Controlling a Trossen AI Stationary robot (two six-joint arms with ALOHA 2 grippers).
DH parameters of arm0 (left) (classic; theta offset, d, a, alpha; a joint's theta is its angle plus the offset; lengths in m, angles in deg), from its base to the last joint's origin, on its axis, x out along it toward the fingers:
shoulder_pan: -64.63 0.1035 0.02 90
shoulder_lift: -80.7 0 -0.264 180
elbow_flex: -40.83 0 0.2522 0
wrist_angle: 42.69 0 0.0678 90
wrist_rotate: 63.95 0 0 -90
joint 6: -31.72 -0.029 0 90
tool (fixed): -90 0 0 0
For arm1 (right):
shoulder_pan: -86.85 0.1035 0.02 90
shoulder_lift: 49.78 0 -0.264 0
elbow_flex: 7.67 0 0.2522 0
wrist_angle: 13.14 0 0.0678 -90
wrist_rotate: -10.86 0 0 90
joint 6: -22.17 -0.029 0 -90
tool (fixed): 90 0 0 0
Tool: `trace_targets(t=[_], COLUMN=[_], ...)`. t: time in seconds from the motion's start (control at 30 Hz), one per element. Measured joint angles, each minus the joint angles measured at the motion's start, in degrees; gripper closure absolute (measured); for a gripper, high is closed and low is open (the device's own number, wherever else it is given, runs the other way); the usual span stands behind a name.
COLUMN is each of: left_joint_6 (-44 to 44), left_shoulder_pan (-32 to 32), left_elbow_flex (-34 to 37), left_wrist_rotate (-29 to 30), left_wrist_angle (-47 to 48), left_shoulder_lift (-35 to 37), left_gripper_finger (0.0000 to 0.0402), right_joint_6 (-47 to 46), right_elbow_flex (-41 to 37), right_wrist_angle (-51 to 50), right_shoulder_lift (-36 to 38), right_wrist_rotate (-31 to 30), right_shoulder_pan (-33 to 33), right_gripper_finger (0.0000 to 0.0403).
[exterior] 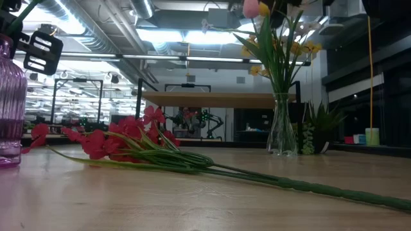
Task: Pick and place flowers into a vace then onto a shelf
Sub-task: Put the light yellow flower into the violet vase
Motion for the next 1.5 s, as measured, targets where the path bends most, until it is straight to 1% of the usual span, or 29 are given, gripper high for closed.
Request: trace_targets(t=[0.17,0.3,0.37,0.5,1.1,1.2,1.5], left_joint_6=[0.00,-0.17,-0.44,-0.75,-0.59,-0.55,-1.35], left_shoulder_pan=[0.00,0.00,0.01,0.07,0.00,0.00,0.00], left_elbow_flex=[0.00,0.00,0.00,0.02,0.04,0.04,0.04], left_wrist_rotate=[-0.13,-0.13,-0.10,0.07,-0.22,-0.32,-0.03], left_wrist_angle=[0.00,0.01,0.02,0.00,-0.02,0.00,-0.02], left_shoulder_lift=[0.00,0.00,0.00,0.03,0.07,0.07,0.07], left_gripper_finger=[0.0363,0.0358,0.0363,0.0393,0.0398,0.0392,0.0359], right_joint_6=[-0.57,-0.57,-0.57,-0.57,-0.56,-0.55,-0.55], right_elbow_flex=[-0.01,-0.01,-0.01,-0.01,-0.01,-0.01,-0.01], right_wrist_angle=[-0.43,-0.47,-0.47,-0.47,-0.49,-0.49,-0.49], right_shoulder_lift=[0.00,0.00,0.00,0.00,0.00,0.00,0.00], right_wrist_rotate=[0.01,0.00,0.02,-0.01,0.01,0.02,0.02], right_shoulder_pan=[0.00,0.00,0.00,0.01,0.02,0.02,0.02], right_gripper_finger=[0.0398,0.0398,0.0398,0.0398,0.0398,0.0398,0.0398])
